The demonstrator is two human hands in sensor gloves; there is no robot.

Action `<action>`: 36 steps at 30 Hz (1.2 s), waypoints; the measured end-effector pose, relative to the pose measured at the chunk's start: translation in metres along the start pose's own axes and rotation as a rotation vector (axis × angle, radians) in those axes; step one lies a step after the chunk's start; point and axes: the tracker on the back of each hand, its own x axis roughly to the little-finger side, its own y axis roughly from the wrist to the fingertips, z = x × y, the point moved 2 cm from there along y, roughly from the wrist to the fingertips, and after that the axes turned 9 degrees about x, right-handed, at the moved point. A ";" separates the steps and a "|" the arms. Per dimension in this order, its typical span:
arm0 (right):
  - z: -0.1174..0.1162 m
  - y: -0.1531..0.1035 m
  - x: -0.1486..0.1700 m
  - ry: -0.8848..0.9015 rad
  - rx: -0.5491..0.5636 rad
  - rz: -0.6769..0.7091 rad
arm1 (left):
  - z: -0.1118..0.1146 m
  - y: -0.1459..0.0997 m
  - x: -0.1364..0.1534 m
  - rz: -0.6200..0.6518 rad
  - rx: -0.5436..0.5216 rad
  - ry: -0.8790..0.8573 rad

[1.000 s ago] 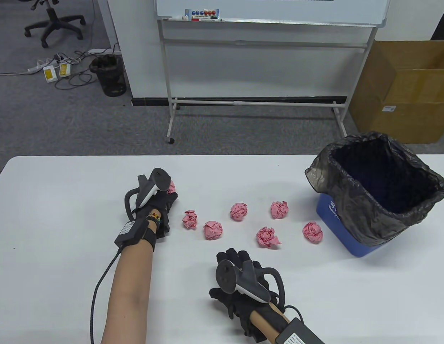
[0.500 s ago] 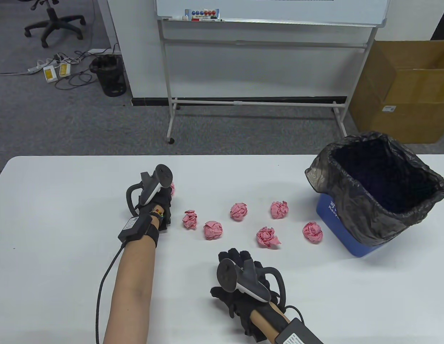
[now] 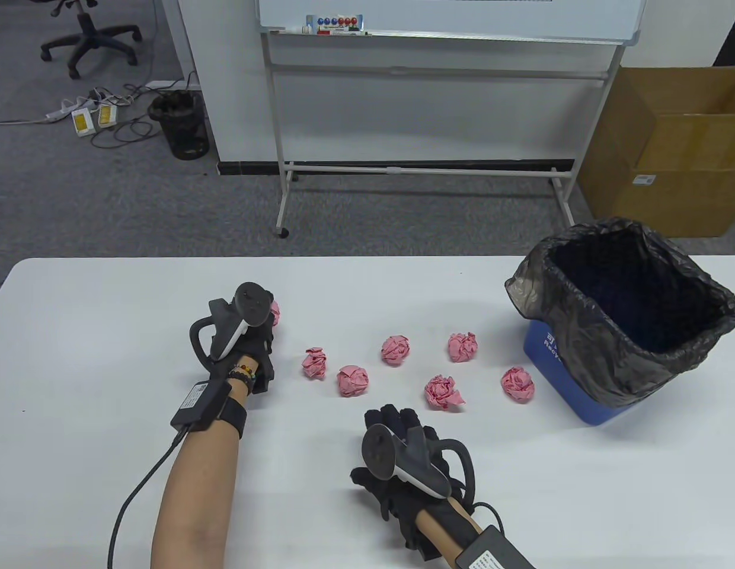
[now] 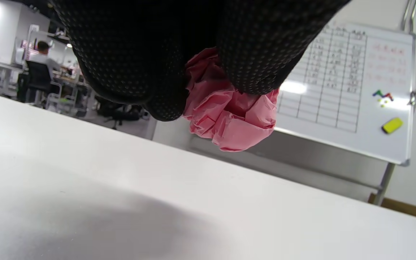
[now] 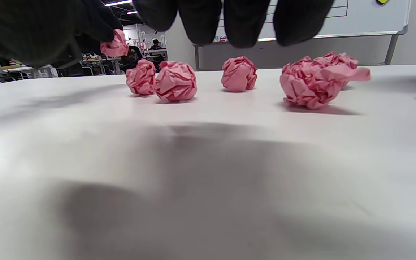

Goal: Toss crumpled papers into recycling bin

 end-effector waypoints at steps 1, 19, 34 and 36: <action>0.000 0.000 0.001 0.005 0.002 -0.002 | -0.002 -0.005 0.000 0.000 -0.002 -0.015; 0.000 0.001 0.003 0.020 0.019 0.006 | -0.009 -0.106 0.003 0.063 0.020 -0.058; 0.004 -0.002 0.001 0.046 0.049 0.024 | 0.019 -0.149 0.014 0.187 0.171 -0.252; 0.008 -0.002 0.002 0.082 0.085 0.026 | 0.025 -0.150 0.008 0.252 0.260 -0.349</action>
